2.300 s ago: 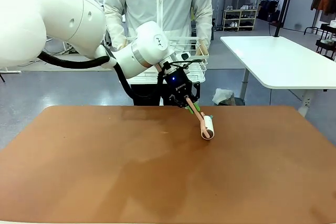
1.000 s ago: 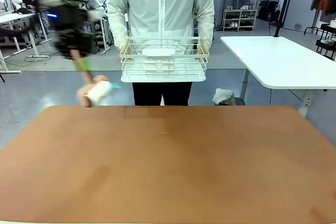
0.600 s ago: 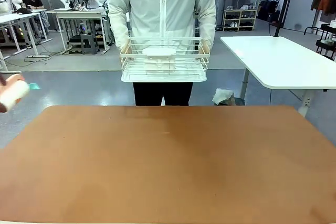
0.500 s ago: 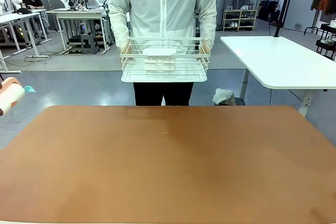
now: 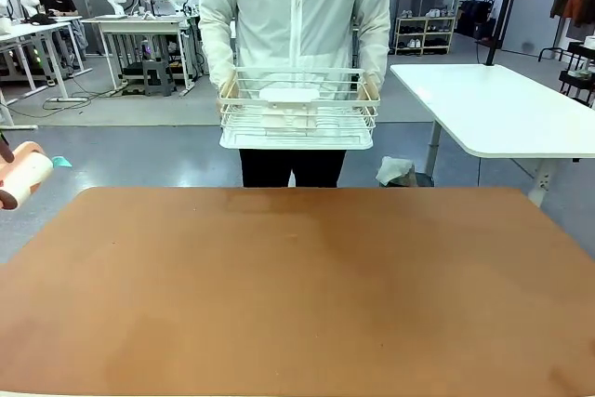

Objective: Clean the table.
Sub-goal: Clean the table with the Lint Roller when the human lifts the Dish drying rack, then place the Lint Roller down when the Dish drying rack is positioned in the middle of the table.

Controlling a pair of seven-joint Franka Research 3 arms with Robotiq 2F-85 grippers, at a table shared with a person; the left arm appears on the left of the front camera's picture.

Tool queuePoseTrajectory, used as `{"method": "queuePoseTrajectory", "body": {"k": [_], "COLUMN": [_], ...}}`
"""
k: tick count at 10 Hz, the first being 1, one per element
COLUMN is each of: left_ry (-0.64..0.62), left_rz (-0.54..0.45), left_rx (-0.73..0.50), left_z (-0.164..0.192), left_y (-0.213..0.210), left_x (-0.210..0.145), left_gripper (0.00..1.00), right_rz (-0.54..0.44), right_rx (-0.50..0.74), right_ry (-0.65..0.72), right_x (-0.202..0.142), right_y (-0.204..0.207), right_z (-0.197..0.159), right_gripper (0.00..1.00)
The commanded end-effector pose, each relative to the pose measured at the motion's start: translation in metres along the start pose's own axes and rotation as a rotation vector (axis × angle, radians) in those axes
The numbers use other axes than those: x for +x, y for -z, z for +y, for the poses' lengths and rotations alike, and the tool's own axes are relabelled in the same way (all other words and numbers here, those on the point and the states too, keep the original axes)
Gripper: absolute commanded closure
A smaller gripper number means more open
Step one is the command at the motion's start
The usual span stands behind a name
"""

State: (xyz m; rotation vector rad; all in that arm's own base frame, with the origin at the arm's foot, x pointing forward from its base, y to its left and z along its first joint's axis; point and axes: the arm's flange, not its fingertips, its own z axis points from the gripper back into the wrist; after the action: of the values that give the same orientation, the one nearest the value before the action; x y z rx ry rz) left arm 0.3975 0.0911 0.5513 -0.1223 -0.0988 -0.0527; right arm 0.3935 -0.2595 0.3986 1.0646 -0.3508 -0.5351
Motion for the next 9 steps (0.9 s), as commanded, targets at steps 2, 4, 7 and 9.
{"method": "queuePoseTrajectory", "body": {"k": [2, 4, 7, 9], "left_ry": [0.012, 0.012, 0.012, 0.012], "left_rz": [0.01, 0.01, 0.01, 0.01], "left_rx": [0.011, 0.011, 0.011, 0.011], "left_z": [0.0032, 0.0032, 0.0032, 0.0032], "left_y": [-0.0077, -0.0077, -0.0077, -0.0077], "left_x": [-0.0036, -0.0036, -0.0036, -0.0036], "left_gripper": [0.79, 0.79, 0.79, 0.79], "right_rz": [0.004, 0.004, 0.004, 0.004], "right_rx": [0.008, 0.008, 0.008, 0.008], "right_ry": [-0.008, -0.008, -0.008, -0.008], "right_x": [-0.0015, -0.0015, -0.0015, -0.0015], "right_y": [-0.0013, -0.0013, -0.0013, -0.0013], "right_z": [0.0022, 0.0022, 0.0022, 0.0022], "right_gripper": [0.0, 0.0, 0.0, 0.0]}}
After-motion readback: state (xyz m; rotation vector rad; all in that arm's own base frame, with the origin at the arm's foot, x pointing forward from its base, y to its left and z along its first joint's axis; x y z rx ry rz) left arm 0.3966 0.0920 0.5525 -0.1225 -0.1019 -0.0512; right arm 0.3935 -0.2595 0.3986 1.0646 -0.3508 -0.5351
